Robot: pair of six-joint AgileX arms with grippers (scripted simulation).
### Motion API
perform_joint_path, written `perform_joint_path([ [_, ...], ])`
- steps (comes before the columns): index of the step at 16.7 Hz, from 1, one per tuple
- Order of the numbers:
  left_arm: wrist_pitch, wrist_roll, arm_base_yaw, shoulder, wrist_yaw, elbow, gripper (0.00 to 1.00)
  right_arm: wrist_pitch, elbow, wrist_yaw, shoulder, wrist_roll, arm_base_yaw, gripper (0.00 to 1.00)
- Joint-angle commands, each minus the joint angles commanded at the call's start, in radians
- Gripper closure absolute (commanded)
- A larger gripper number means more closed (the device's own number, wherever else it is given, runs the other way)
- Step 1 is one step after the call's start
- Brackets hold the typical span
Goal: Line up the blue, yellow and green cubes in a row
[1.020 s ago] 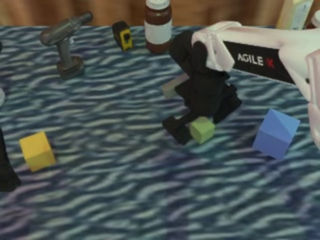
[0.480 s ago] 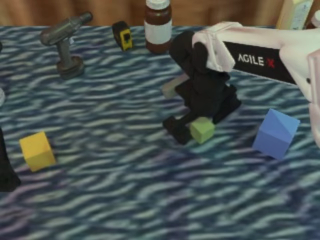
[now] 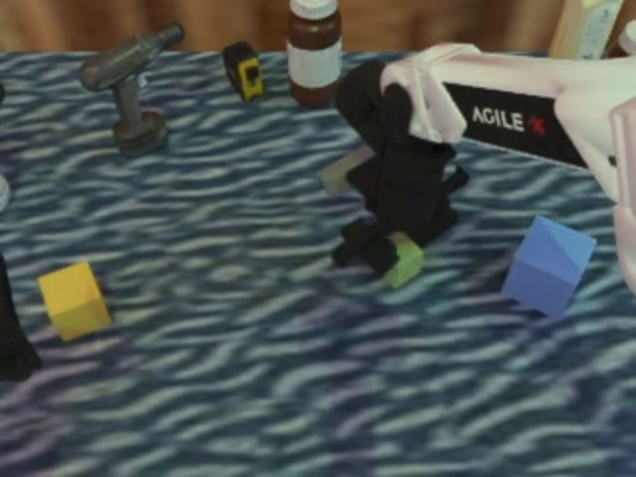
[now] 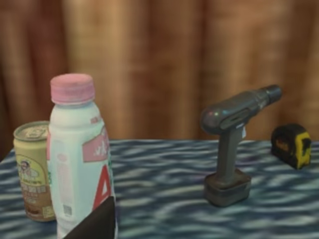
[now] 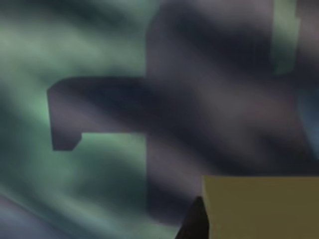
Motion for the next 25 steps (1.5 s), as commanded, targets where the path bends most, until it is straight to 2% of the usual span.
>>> perform_joint_path([
  [1,0.0,0.0,0.0,0.0,0.0,0.0,0.0,0.0,0.0,0.0,0.0,0.0,0.0,0.98],
  [2,0.0,0.0,0.0,0.0,0.0,0.0,0.0,0.0,0.0,0.0,0.0,0.0,0.0,1.0],
  [11,0.0,0.0,0.0,0.0,0.0,0.0,0.0,-0.012,0.012,-0.004,-0.035,0.003,-0.002,1.0],
  [18,0.0,0.0,0.0,0.0,0.0,0.0,0.0,-0.223,0.162,-0.004,-0.088,0.002,0.006,1.0],
  [25,0.0,0.0,0.0,0.0,0.0,0.0,0.0,-0.233,0.162,-0.004,-0.105,0.018,0.004,1.0],
])
